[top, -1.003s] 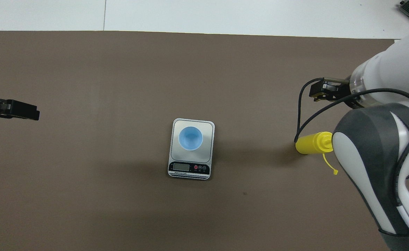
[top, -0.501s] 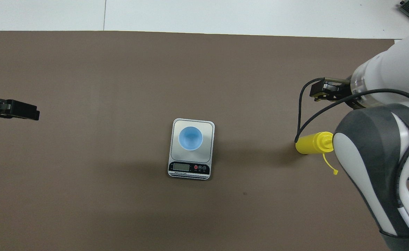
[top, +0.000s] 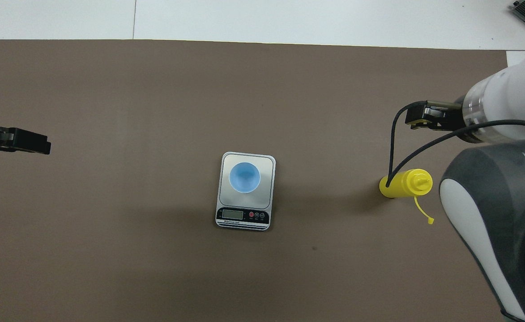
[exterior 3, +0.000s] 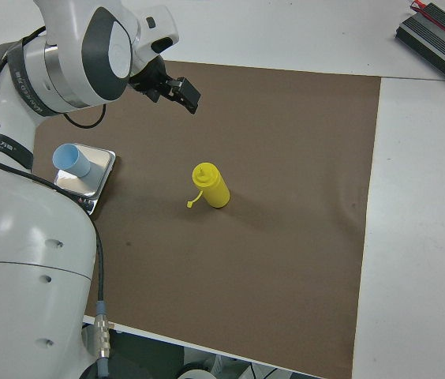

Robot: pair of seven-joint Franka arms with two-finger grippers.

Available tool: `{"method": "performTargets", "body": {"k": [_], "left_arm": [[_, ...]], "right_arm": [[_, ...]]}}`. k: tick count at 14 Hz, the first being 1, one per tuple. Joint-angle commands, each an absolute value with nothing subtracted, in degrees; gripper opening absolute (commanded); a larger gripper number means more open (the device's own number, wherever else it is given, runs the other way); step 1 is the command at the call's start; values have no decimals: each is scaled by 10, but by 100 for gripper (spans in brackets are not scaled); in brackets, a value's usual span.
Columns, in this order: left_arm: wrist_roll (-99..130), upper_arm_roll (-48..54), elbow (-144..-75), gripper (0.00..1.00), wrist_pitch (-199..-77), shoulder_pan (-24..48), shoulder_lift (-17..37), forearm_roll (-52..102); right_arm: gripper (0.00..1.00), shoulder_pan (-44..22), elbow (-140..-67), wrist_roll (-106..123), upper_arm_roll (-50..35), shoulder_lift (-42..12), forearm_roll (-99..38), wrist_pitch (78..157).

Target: Pour seasoning into cup on scale with both arms

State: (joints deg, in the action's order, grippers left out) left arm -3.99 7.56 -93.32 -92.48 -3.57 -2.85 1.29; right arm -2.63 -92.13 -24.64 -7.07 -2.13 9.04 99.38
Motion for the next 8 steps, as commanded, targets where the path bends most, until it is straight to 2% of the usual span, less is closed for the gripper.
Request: {"method": "performTargets", "body": {"k": [1,8], "left_arm": [[-42,77,-946,100,-925,-42,-42,18],[-42,77,-946,100,-925,-42,-42,18]], "right_arm": [[100,-18,-939,-216,-71,-4,92,1000],[100,10,-937,-221,-69,-5,33,1002]]}}
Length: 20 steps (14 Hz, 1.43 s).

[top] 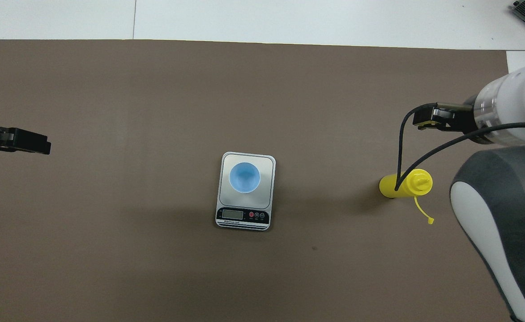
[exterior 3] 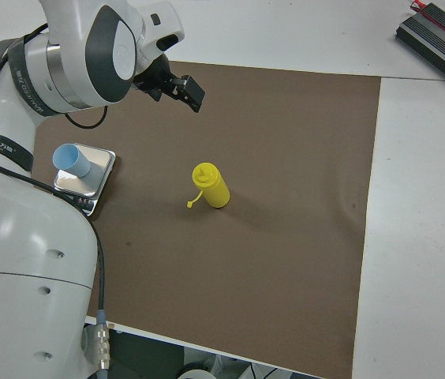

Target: Pour seasoning into cup on scale with both arms

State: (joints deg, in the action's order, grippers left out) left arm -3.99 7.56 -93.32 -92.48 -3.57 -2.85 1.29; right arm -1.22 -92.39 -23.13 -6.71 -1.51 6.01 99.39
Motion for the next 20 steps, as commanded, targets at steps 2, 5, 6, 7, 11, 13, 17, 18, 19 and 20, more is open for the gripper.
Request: {"method": "performTargets", "body": {"k": [2,5,6,7,11,13,17,18,19,20], "left_arm": [[-42,77,-946,100,-925,-42,-42,18],[-42,77,-946,100,-925,-42,-42,18],[-42,77,-946,100,-925,-42,-42,18],[-42,77,-946,100,-925,-42,-42,18],[-42,77,-946,100,-925,-41,-42,18],[-42,77,-946,100,-925,-42,-42,18],[-42,77,-946,100,-925,-41,-42,18],[-42,77,-946,100,-925,-42,-42,18],[-42,77,-946,100,-925,-41,-42,18],[-42,77,-946,100,-925,-41,-42,18]], "right_arm": [[100,20,-938,-219,-68,-3,33,998],[100,30,-950,-215,-68,24,32,981],[100,31,-954,-215,-68,32,32,967],[100,32,-953,-210,-68,34,32,949],[100,25,-946,-191,-70,34,24,940],[100,26,-946,-190,-70,34,10,934],[100,24,-954,-192,-69,40,-5,930],[100,24,-957,-192,-69,40,-5,932],[100,24,-961,-195,-70,42,-5,932],[100,24,-961,-195,-70,42,-5,931]]}}
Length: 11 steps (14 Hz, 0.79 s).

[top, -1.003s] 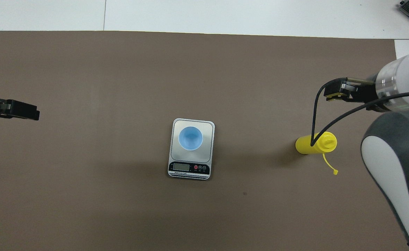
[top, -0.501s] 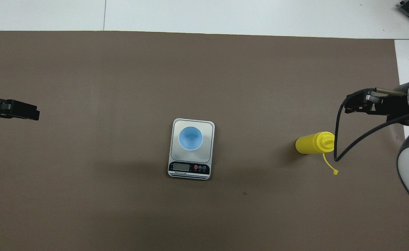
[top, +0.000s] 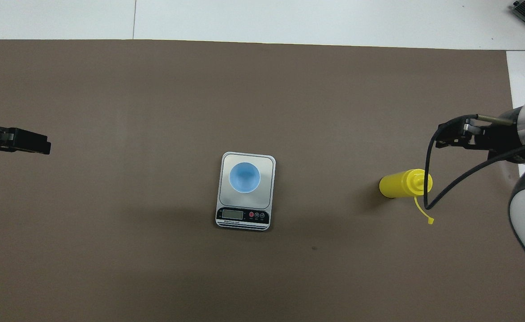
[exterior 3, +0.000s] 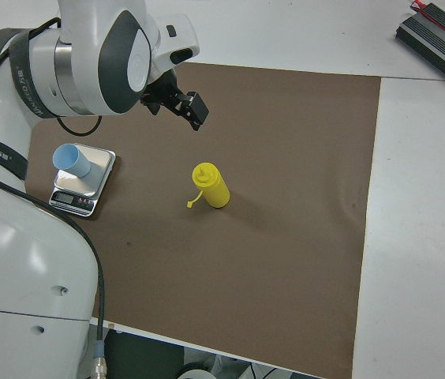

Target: Pour seasoning into cup on scale with both arms

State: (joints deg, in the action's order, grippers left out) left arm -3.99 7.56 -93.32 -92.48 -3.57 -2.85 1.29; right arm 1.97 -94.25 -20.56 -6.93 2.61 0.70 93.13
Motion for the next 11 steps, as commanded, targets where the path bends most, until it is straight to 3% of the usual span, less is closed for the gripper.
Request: {"method": "performTargets", "body": {"k": [1,11], "left_arm": [[-42,77,-946,100,-925,-42,-42,18],[-42,77,-946,100,-925,-41,-42,18]], "right_arm": [[100,25,-961,-193,-70,42,-5,931],[100,24,-961,-169,-69,46,-4,909]]}}
